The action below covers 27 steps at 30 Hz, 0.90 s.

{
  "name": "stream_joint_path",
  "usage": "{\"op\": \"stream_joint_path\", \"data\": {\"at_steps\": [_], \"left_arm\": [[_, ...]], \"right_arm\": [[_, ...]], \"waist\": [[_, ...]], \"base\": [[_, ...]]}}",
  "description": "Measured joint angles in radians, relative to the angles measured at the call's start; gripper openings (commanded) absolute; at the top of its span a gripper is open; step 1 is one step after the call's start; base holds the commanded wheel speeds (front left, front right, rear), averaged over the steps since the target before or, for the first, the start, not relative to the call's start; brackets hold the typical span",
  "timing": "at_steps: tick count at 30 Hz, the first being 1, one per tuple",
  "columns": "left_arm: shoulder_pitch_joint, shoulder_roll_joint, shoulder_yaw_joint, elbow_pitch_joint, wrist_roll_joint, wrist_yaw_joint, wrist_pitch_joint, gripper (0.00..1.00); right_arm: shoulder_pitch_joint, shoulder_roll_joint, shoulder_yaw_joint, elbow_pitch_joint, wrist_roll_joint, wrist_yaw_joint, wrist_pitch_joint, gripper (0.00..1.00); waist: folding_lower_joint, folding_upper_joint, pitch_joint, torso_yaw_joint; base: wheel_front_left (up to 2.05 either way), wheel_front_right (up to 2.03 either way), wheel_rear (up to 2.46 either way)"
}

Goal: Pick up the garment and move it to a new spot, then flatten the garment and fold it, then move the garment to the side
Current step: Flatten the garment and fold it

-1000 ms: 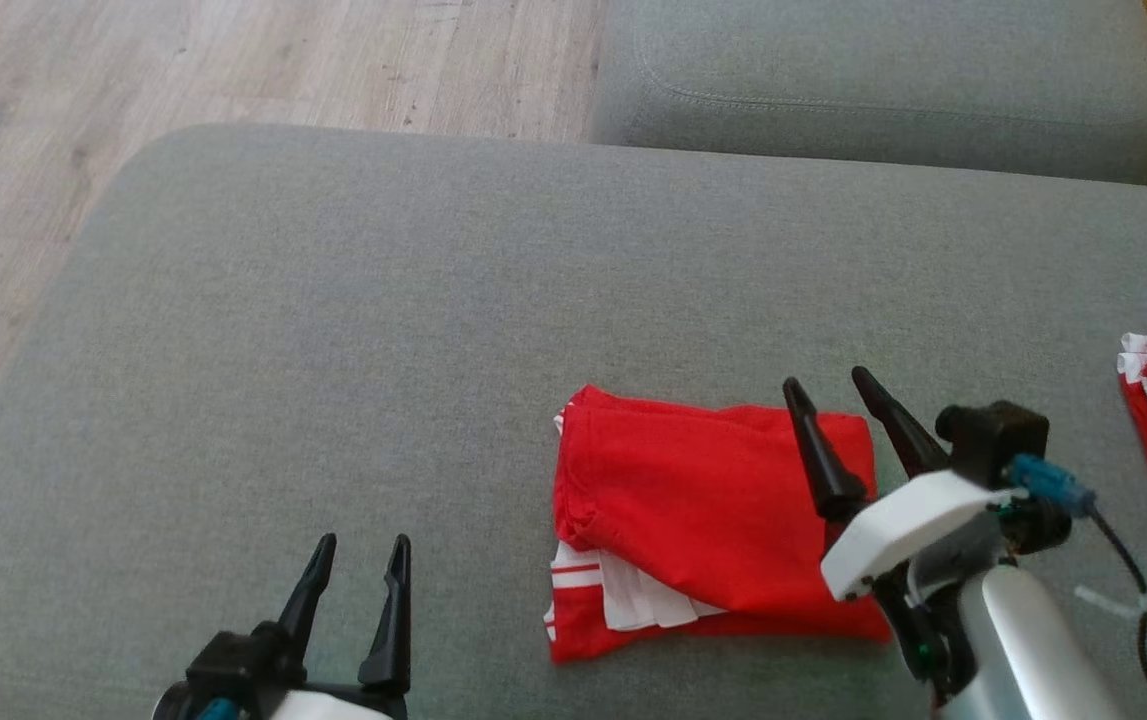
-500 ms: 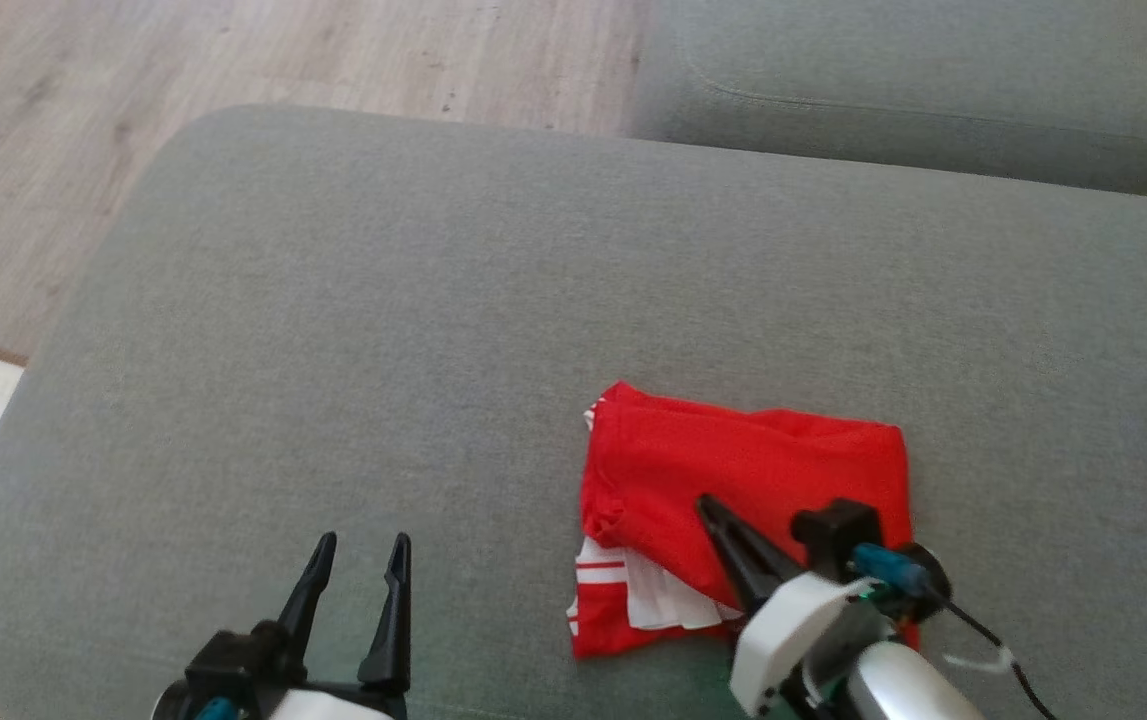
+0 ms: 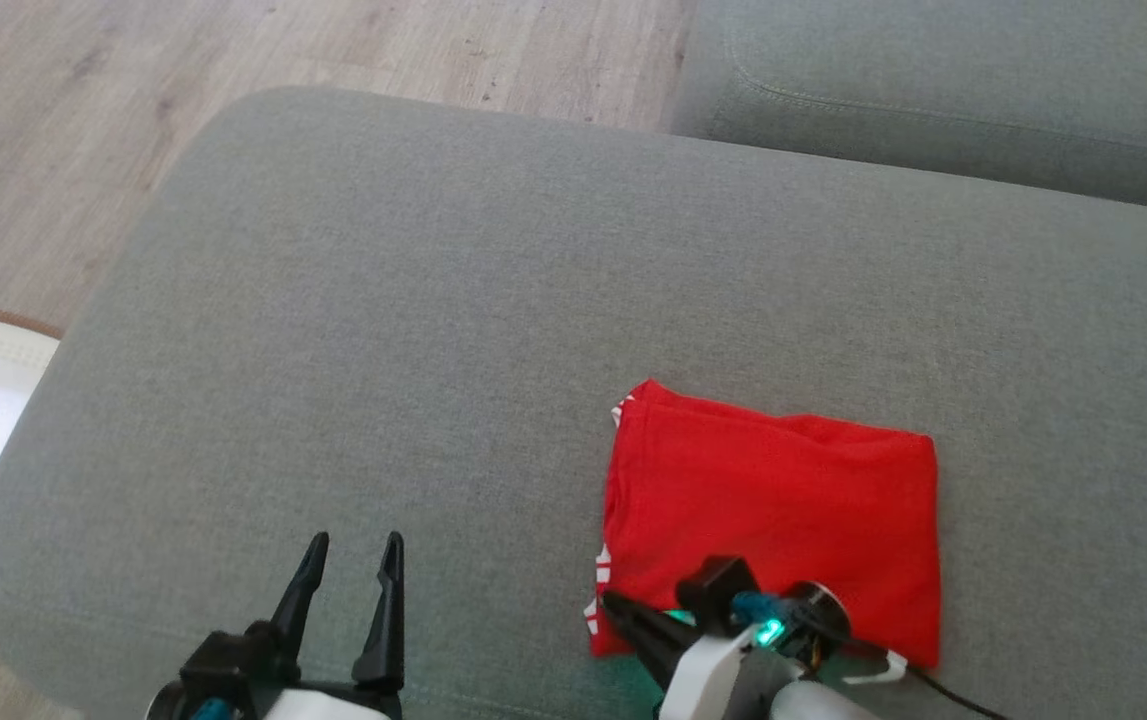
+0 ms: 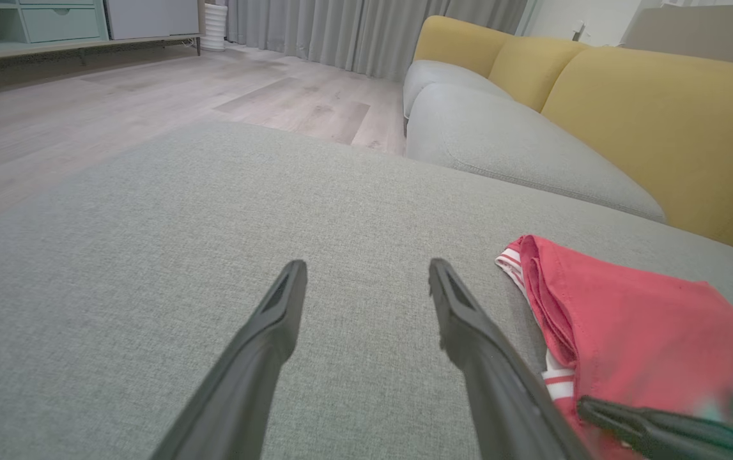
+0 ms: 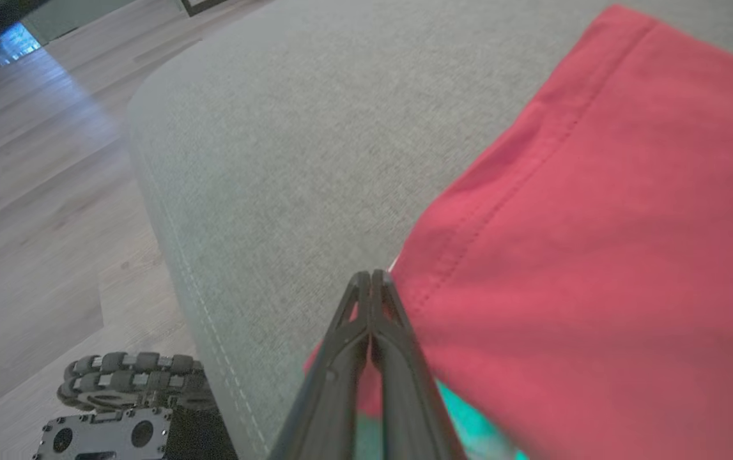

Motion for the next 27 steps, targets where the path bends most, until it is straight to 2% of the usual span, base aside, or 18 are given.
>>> {"op": "stream_joint_path", "data": {"at_steps": [5, 6, 10, 11, 16, 21, 27], "left_arm": [[0.0, 0.0, 0.002, 0.002, 0.0, 0.006, 0.0, 1.0], [0.0, 0.0, 0.002, 0.003, -0.001, 0.006, 0.0, 1.0], [0.0, 0.0, 0.004, 0.004, -0.003, 0.006, -0.001, 1.0], [0.0, 0.0, 0.004, 0.004, -0.005, 0.006, -0.001, 1.0], [0.0, 0.003, 0.005, 0.007, -0.005, 0.006, -0.001, 1.0], [0.0, 0.002, 0.003, 0.011, -0.005, 0.007, -0.001, 1.0], [0.002, 0.002, 0.006, 0.03, -0.011, 0.016, -0.001, 1.0]], "right_arm": [[-0.023, -0.002, 0.033, 0.009, 0.024, 0.0, -0.05, 0.0], [-0.032, -0.002, 0.033, 0.006, 0.028, 0.0, -0.067, 0.09], [-0.054, -0.004, 0.026, -0.022, 0.033, 0.0, -0.117, 0.86], [-0.058, -0.004, 0.019, -0.035, 0.033, 0.0, -0.134, 1.0], [-0.057, -0.004, -0.099, -0.088, 0.015, 0.0, -0.178, 1.0], [-0.017, -0.003, -0.328, -0.156, -0.04, 0.0, -0.197, 1.0], [0.153, -0.002, -0.58, -0.259, -0.108, 0.0, -0.2, 1.0]], "waist": [[0.0, 0.0, -0.003, -0.026], [0.0, 0.0, -0.004, -0.032], [0.0, 0.0, -0.009, -0.052], [0.0, 0.0, -0.012, -0.059], [0.0, 0.0, -0.032, -0.09], [0.0, 0.0, -0.058, -0.118], [-0.0001, 0.0, -0.089, -0.143]], "base": [[0.0, 0.0, 0.0], [0.0, 0.0, 0.0], [0.0, 0.0, 0.0], [0.0, 0.0, 0.0], [0.0, 0.0, 0.0], [0.0, 0.0, 0.0], [0.0, 0.0, 0.0]]}}
